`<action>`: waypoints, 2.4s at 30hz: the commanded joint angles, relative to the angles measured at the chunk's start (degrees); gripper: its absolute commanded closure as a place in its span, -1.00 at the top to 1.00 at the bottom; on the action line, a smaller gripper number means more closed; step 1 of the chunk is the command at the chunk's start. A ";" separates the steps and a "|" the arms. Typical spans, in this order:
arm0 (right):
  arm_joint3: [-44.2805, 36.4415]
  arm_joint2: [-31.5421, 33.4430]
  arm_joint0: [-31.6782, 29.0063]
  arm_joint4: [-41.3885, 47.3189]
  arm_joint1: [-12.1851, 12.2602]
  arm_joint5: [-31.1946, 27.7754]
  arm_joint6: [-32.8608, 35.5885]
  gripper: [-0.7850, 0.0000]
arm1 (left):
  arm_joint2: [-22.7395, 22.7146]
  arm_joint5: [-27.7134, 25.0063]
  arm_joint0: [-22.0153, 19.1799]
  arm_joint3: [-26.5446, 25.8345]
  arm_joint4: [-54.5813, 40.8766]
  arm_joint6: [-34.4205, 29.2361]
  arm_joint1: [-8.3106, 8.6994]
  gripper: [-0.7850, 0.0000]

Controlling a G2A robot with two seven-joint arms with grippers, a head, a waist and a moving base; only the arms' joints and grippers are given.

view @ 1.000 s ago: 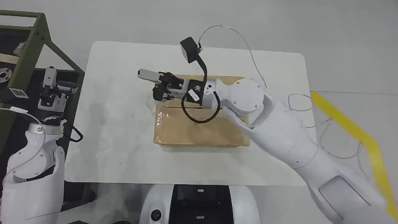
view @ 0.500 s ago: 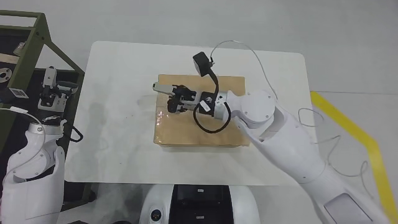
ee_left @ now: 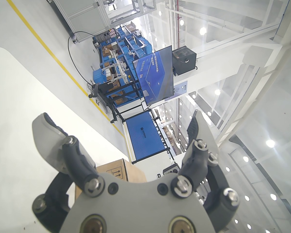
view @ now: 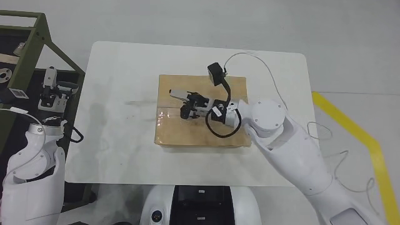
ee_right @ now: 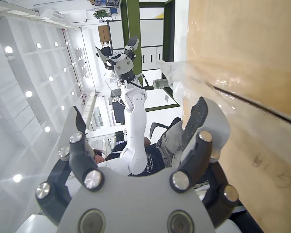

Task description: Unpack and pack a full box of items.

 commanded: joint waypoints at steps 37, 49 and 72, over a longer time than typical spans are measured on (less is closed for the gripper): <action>-0.38 -2.19 2.95 0.05 -1.40 -4.83 -0.84 1.00 | 0.00 0.00 0.00 0.00 0.00 0.00 0.00 1.00; 9.89 -13.24 12.17 4.22 -6.75 -7.73 -1.74 1.00 | 0.00 0.00 0.00 0.00 0.00 0.00 0.00 1.00; 18.43 -17.27 17.45 0.03 -12.01 -2.14 -5.63 1.00 | 0.00 0.00 0.00 0.00 0.00 0.00 0.00 1.00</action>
